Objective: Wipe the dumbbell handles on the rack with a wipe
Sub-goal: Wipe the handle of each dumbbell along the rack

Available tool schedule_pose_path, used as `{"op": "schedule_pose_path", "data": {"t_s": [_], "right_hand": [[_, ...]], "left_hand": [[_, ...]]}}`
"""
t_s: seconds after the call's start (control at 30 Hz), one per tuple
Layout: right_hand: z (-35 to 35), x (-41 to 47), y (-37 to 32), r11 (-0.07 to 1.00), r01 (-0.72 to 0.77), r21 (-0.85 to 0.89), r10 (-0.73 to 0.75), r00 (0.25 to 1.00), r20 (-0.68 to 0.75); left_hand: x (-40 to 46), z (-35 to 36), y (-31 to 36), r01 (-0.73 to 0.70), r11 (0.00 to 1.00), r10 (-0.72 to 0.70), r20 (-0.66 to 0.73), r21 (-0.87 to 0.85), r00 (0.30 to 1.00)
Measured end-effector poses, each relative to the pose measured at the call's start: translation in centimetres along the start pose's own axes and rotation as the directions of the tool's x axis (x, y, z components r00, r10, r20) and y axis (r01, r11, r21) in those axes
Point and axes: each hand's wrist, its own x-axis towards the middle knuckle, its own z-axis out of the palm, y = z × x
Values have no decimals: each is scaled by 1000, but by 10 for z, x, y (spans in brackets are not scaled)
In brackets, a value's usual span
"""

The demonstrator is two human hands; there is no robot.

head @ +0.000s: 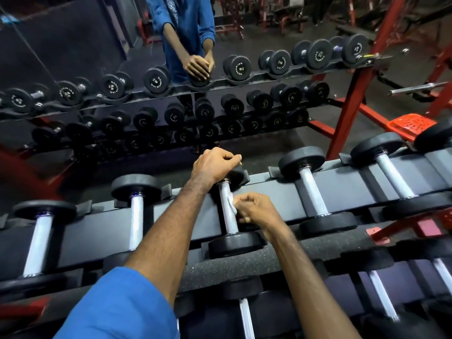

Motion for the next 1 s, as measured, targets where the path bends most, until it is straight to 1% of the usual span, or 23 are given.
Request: {"op": "schedule_pose_path", "data": {"t_s": [0.07, 0.13, 0.23, 0.3, 0.37, 0.47, 0.53, 0.6, 0.7, 0.77, 0.83, 0.9, 0.97, 1.0], "right_hand": [[-9, -15, 13, 999, -40, 20, 38, 997, 62], [-9, -17, 15, 996, -58, 74, 53, 996, 70], [5, 4, -2, 995, 5, 101, -5, 1000, -2], [14, 13, -13, 997, 53, 54, -51, 998, -46], [14, 11, -10, 998, 64, 12, -64, 996, -62], [5, -12, 15, 1000, 26, 8, -26, 1000, -17], [4, -20, 21, 998, -1, 59, 0, 1000, 9], [6, -12, 14, 995, -21, 102, 19, 1000, 25], [13, 11, -7, 994, -26, 102, 24, 999, 25], [14, 14, -9, 994, -44, 97, 42, 999, 26], [7, 5, 2, 995, -90, 37, 87, 994, 67], [-2, -3, 14, 987, -158, -20, 160, 973, 167], [-5, 1, 10, 981, -195, 12, 187, 957, 220], [-3, 8, 4, 979, -196, 51, 181, 960, 213]], "left_hand": [[0, -1, 2, -1, 1000, 1, -9, 3, 1000], [0, 0, 2, -5, 1000, 5, -4, 17, 1000], [-1, -1, 4, -7, 1000, 7, 1, 17, 1000], [-1, -2, 3, -8, 1000, 8, 7, 14, 1000], [-1, -2, 1, -6, 1000, 6, 10, 11, 1000], [0, -1, 1, -7, 1000, 7, -8, 9, 1000], [0, -1, 2, -10, 1000, 10, -7, 14, 1000], [0, 1, 2, -17, 1000, 17, -4, 21, 1000], [0, 0, 1, -13, 1000, 13, -8, 14, 1000], [2, 0, 0, -11, 1000, 11, -4, 13, 1000], [2, 0, -1, -11, 1000, 11, -5, 16, 1000], [2, 0, 1, -15, 1000, 15, -9, 21, 1000], [1, 1, 0, -17, 999, 17, -2, 29, 1000], [1, 1, 0, -16, 1000, 16, 1, 25, 1000]]}}
